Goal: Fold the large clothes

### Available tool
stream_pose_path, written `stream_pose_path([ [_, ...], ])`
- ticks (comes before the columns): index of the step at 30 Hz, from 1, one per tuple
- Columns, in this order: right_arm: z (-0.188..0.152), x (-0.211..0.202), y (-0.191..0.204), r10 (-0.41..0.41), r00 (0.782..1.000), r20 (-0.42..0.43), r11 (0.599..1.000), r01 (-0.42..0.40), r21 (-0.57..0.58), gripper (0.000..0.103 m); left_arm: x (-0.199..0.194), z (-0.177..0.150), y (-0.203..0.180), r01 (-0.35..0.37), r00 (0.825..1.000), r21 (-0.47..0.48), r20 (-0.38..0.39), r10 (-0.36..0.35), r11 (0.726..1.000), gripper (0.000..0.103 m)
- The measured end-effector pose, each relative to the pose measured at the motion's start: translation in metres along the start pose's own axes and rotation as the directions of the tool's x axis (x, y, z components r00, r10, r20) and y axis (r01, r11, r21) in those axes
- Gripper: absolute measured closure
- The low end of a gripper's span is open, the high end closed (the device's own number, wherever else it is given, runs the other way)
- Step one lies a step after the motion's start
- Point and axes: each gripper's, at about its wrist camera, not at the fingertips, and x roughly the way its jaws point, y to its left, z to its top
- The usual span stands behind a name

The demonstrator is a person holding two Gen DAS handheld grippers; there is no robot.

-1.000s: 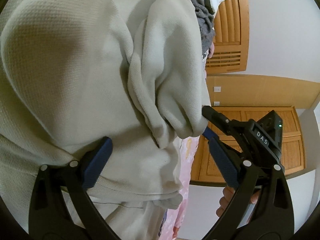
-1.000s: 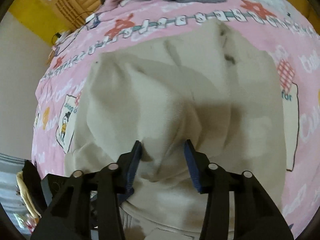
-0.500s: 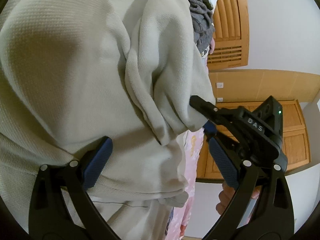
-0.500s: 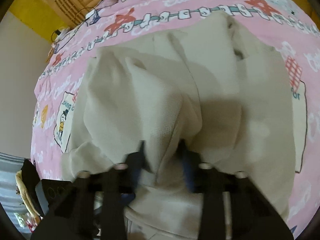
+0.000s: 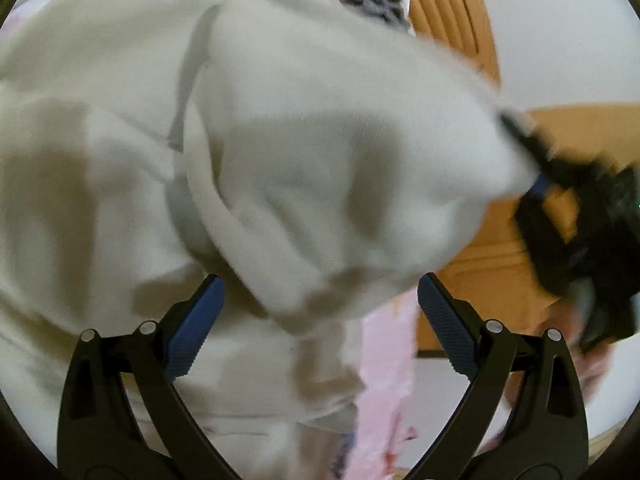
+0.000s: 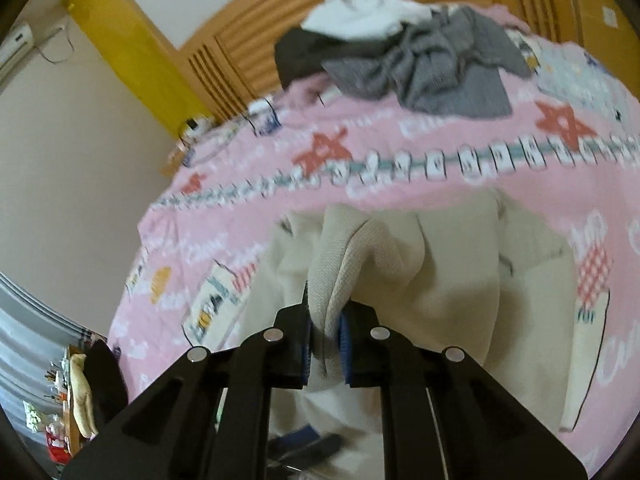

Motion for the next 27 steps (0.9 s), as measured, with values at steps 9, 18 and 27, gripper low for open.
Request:
stream_pose_path([
  [9,0.057,-0.007,-0.010,0.089,0.994,0.071,0.994,-0.092,0.054,0.093,0.045,0.065,-0.012,-0.157,0.987,-0.077,0.018,0.159,0.985,0.008],
  [18,0.043,0.003,-0.036,0.186,0.976,0.112,0.980,-0.193,0.056,0.094,0.070,0.137,0.009,-0.181,0.982,-0.249,-0.102,0.160,0.951,0.009],
  [27,0.021,0.007,-0.057,0.243,0.965,0.097,0.963,-0.252,0.092,0.093,-0.004,0.072,0.055,-0.115,0.965,-0.324,-0.262,0.028,0.939,0.009],
])
